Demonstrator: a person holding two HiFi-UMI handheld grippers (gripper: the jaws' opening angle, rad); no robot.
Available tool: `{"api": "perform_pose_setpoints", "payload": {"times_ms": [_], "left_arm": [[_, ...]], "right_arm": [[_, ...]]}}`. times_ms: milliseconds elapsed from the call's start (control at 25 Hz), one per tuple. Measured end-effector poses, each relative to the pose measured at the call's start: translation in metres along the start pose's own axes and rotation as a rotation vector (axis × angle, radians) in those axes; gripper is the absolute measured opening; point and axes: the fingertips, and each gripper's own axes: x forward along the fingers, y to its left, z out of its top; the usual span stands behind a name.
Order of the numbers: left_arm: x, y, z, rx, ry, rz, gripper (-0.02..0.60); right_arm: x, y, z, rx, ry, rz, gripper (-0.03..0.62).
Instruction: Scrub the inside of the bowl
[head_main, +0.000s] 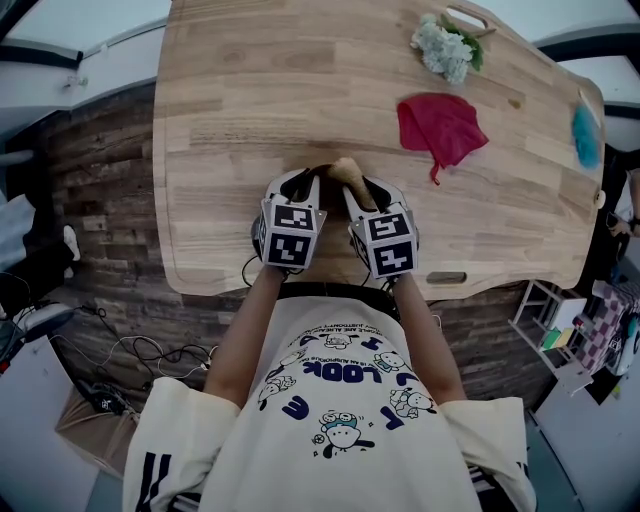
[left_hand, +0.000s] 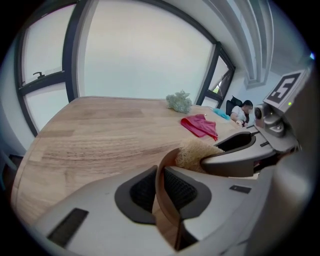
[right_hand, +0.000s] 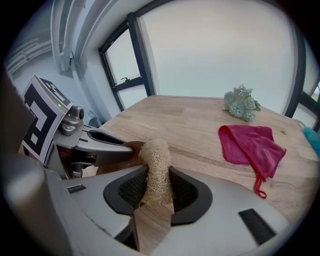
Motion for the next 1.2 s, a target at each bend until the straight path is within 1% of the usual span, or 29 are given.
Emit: {"api": "perform_pose_setpoints", "payload": {"times_ms": [360, 760, 840, 960, 1200], "left_arm": [[-0.003, 0.002, 0.0, -0.088, -0.02, 0.042, 0.066], [-0.002, 0.005, 0.0, -0.142, -0.05, 0.079, 0.067], [-0.003, 0.004, -0.001, -0.149, -0.049, 0.081, 0.067], [-0.003, 0.005, -0.001, -0.157, -0.05, 0.083, 0.067], [-0.005, 0.005, -0.003, -0.175, -0.048, 0.096, 0.067]], "right_arm": [[-0.007, -0.003, -0.009, 0.137, -0.01, -0.081, 0.133], [-0.017, -0.002, -0.023, 0.394, -0.066, -0.126, 0.133], [-0.018, -0.001, -0.025, 0.432, -0.067, -0.133, 0.133], [-0.019, 0.0, -0.027, 0.461, -0.069, -0.146, 0.133], [-0.022, 0.003, -0.03, 0.484, -0.076, -0.17, 0.133]]}}
